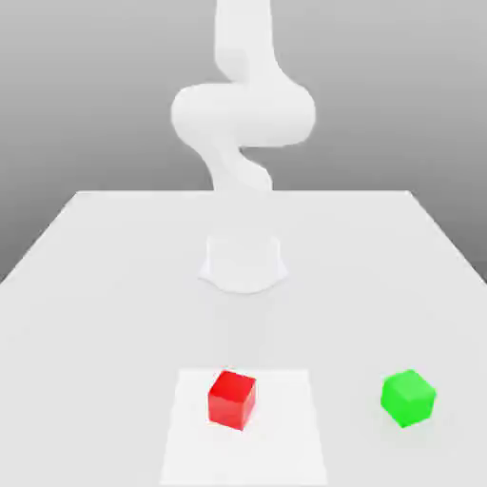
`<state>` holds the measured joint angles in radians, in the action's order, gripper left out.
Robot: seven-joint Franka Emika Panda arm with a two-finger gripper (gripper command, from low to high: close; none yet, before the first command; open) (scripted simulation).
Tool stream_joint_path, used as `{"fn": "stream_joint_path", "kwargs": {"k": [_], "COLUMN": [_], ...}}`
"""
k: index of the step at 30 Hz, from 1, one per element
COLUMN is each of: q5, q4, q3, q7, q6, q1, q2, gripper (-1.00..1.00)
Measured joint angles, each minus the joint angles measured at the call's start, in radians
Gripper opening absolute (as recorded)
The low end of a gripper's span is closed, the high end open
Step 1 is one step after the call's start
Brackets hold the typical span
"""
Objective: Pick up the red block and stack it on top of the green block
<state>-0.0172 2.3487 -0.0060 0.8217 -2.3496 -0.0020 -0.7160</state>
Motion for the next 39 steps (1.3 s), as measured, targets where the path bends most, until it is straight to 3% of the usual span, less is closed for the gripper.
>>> {"fn": "stream_joint_path", "kwargs": {"k": [11,19,25,26,33,39], "q5": [-0.055,0.003,0.019,0.018,0.022,0.020], "q4": [0.231,0.395,0.387,0.382,0.381,0.409], "q3": [0.009,0.016,0.004,0.005,0.006,0.008], "q7": [0.127,0.285,0.309,0.309,0.313,0.311], "q6": [-0.241,-0.413,-0.589,-0.619,-0.627,-0.464], "q1": [-0.020,-0.044,-0.035,-0.036,-0.038,-0.040], "q2": [0.415,0.703,0.918,0.953,0.961,0.771], "gripper": [0.00,0.00,0.00,-1.00,-1.00,-1.00]}}
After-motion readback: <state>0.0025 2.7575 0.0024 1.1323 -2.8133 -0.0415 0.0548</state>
